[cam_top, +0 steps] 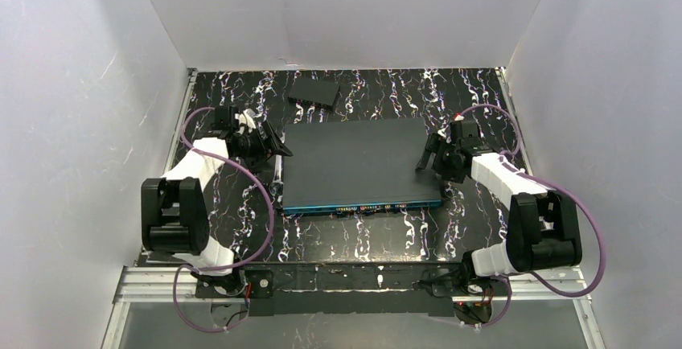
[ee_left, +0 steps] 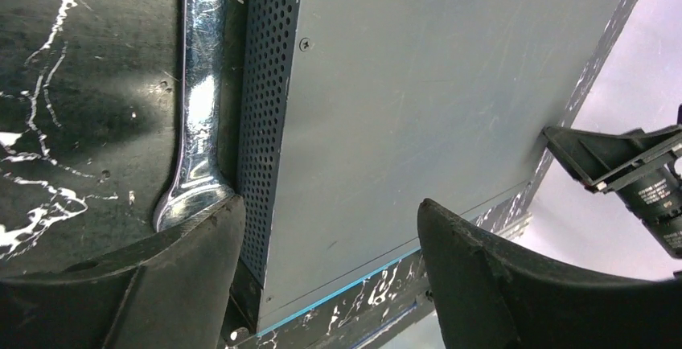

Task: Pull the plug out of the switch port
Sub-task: Move the switch port to the center of the board.

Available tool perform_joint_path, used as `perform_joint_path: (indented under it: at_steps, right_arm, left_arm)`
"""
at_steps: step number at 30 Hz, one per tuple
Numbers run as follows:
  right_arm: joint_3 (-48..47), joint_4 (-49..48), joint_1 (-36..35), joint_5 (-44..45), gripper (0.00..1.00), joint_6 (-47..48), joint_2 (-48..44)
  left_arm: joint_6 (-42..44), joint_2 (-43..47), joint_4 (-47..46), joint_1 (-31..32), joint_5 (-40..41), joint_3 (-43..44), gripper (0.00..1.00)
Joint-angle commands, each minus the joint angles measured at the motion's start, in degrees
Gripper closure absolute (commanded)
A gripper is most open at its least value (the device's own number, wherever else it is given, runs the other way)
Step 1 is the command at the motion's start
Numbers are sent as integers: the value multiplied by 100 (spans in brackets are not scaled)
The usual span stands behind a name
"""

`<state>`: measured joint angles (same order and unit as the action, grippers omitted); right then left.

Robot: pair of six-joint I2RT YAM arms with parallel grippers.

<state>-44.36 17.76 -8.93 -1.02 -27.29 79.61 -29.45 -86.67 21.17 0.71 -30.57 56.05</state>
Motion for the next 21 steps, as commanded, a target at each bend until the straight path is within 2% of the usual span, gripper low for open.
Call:
perform_joint_path:
  at_steps: [1, 6, 16, 21]
  right_arm:
    - [-300, -8, 62, -519, 9, -46, 203]
    - [-349, -36, 78, -787, 15, -72, 305]
    - [-407, -72, 102, -1244, 32, -114, 485]
    - [-482, -185, 124, -1471, 42, -166, 632]
  left_arm:
    - [-50, -334, -25, 6, -621, 273, 26]
    - [15, -677, 8, 86, -610, 385, 33]
    - [141, -1120, 133, 292, -356, 569, 40]
    - [151, -1362, 133, 454, -428, 851, 54]
